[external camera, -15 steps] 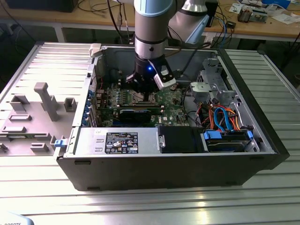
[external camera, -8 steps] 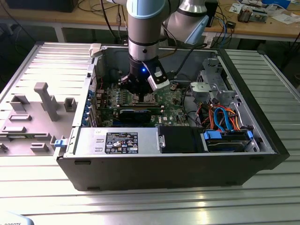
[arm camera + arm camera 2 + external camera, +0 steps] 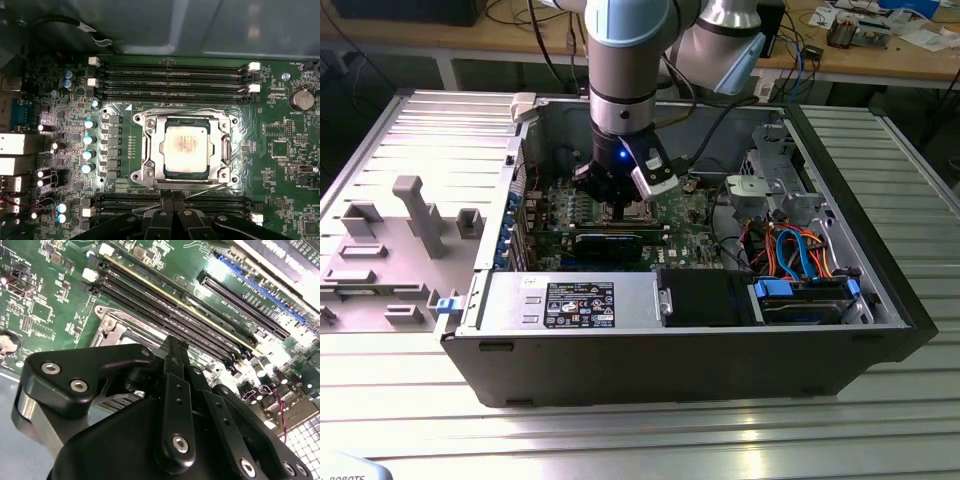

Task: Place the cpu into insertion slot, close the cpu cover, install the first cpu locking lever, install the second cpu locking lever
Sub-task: 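Install the second cpu locking lever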

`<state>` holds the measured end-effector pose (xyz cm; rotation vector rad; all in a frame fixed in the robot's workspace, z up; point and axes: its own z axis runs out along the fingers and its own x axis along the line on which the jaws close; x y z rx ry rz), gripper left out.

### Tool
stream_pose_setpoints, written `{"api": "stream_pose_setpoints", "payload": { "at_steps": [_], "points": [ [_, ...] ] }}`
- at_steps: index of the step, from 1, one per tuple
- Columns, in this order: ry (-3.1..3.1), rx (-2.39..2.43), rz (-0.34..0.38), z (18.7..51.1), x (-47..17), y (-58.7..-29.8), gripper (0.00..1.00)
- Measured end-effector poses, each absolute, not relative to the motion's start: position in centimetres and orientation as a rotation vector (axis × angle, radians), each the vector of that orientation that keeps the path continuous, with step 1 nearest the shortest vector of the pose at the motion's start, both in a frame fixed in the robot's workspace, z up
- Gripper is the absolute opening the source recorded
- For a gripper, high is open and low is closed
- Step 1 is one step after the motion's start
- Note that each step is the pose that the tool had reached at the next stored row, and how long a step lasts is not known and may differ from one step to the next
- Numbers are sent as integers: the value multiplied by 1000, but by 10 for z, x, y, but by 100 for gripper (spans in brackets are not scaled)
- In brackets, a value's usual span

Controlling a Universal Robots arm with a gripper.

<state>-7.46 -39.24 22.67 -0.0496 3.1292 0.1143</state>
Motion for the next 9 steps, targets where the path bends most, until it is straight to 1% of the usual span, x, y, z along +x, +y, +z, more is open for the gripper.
{"api": "stream_pose_setpoints", "payload": {
  "at_steps": [4,9],
  "points": [
    [3129,-50,120,226,-76,-394,11],
    [3128,-49,142,225,-81,-395,11]
  ]
}}
